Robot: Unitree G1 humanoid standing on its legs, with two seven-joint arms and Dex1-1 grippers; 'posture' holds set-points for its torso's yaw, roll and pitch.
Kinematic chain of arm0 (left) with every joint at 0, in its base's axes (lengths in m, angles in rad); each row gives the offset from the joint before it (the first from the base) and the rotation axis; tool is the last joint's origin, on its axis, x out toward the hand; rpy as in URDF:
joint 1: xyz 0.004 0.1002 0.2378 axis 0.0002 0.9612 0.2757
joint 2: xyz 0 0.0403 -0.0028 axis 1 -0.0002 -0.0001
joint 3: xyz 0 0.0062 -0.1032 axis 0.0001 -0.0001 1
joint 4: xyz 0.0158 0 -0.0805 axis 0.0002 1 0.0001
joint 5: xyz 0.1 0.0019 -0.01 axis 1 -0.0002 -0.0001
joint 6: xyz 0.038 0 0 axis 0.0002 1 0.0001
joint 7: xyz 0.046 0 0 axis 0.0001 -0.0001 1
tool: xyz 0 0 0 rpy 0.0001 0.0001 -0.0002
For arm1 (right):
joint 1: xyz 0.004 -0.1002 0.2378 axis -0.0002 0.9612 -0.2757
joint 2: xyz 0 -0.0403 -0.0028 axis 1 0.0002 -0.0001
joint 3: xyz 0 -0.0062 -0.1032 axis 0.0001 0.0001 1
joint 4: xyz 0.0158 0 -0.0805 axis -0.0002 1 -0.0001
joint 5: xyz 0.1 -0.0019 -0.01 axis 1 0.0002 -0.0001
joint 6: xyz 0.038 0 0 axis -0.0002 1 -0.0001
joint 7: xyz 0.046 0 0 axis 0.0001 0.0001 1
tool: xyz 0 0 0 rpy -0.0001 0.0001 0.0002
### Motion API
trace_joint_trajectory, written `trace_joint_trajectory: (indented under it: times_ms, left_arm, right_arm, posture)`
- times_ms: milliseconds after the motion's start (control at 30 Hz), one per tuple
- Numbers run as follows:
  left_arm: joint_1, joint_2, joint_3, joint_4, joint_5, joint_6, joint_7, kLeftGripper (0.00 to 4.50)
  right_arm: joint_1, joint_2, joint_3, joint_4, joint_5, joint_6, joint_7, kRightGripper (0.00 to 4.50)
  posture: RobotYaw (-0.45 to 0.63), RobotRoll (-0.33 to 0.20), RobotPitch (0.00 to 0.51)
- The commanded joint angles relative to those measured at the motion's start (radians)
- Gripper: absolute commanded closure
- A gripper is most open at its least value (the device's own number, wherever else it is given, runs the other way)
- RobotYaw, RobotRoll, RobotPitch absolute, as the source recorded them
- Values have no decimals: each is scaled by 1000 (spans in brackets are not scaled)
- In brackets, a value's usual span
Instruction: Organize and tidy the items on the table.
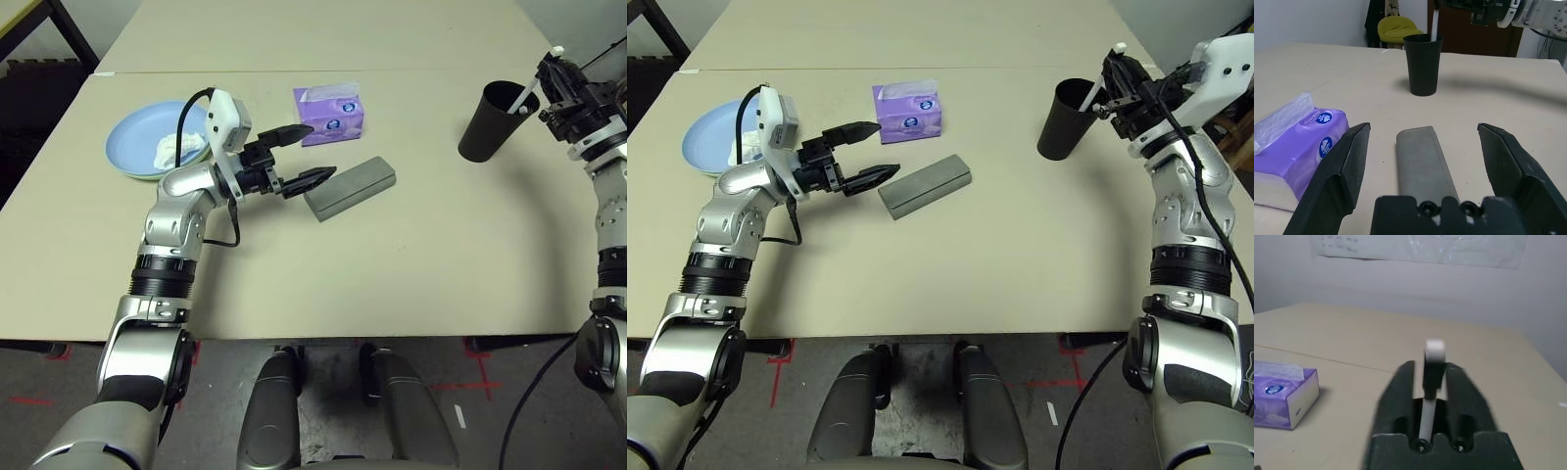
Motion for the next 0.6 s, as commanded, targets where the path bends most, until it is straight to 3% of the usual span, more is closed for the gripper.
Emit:
trace_joint_trajectory:
  times_ms: [33,200,600]
  left_arm:
    - [-4,8,1,16,-1,3,-2,0]
    - [8,12,3,3,-4,7,0,0]
    - [48,4,49,-44,-17,12,102,0]
  right_arm:
    - [24,-2,0,-31,-6,13,-17,1778]
    - [35,-6,0,-52,-6,15,-35,19]
    - [128,49,4,-193,32,59,-63,19]
  posture:
    - [110,0,198]
    - [105,0,200]
    - [87,0,202]
